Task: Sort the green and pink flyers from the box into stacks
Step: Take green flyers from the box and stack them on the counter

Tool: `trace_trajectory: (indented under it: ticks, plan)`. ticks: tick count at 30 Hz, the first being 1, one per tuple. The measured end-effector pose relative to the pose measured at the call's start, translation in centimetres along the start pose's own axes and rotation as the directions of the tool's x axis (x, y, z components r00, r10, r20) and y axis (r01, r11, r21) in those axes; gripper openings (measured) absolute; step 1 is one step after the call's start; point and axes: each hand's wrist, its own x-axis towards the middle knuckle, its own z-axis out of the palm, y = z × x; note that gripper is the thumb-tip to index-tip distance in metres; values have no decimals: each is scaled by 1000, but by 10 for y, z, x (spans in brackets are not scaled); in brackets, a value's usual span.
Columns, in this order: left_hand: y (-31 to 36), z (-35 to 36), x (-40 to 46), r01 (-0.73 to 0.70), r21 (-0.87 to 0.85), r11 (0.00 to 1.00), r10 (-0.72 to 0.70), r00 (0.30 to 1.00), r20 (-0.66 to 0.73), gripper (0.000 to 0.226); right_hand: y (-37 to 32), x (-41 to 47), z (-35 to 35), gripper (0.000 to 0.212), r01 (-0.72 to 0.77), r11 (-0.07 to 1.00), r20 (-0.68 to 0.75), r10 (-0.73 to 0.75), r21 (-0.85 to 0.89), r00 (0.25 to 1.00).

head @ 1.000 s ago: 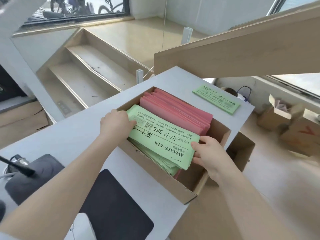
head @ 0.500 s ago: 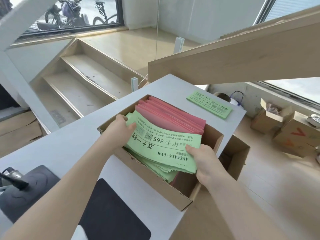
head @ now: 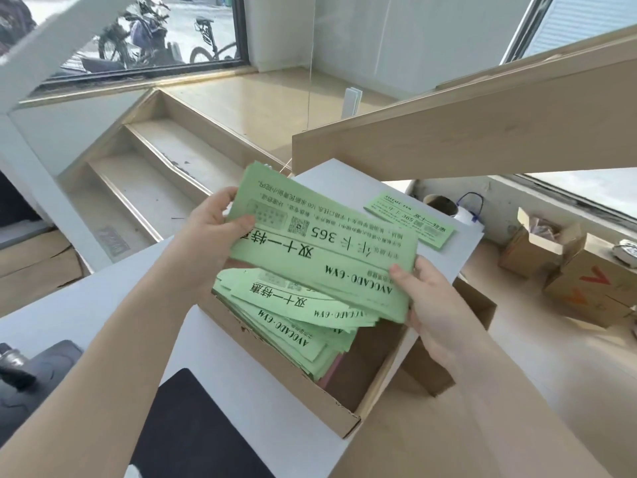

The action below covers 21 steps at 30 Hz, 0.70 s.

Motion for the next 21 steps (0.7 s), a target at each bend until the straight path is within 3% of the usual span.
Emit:
trace_trajectory:
  ticks: [5, 8, 10, 16, 19, 21]
  plan:
    - [5, 36, 11, 66, -163, 984, -83, 992, -100, 27, -29, 15, -27, 21, 121, 991, 2, -122, 62, 993]
    - [4, 67, 23, 97, -302, 948, -156, 972, -176, 25, -28, 26, -44, 29, 84, 902, 49, -115, 423, 992]
    - [3, 95, 31, 94, -379, 921, -186, 959, -214, 24, -27, 34, -48, 35, 96, 847, 77, -159, 523, 984]
    - [-25, 208, 62, 140, -320, 937, -227, 940, -254, 30, -41, 103, -81, 23, 147, 899, -68, -130, 414, 989]
    - [-29, 229, 100, 140, -135, 981, -178, 926, -334, 55, -57, 143, -130, 19, 225, 973, -67, -221, 52, 973]
    - [-25, 231, 124, 61, 109, 992, -20, 939, -344, 71, -72, 165, -161, 20, 341, 904, 33, -345, -259, 938]
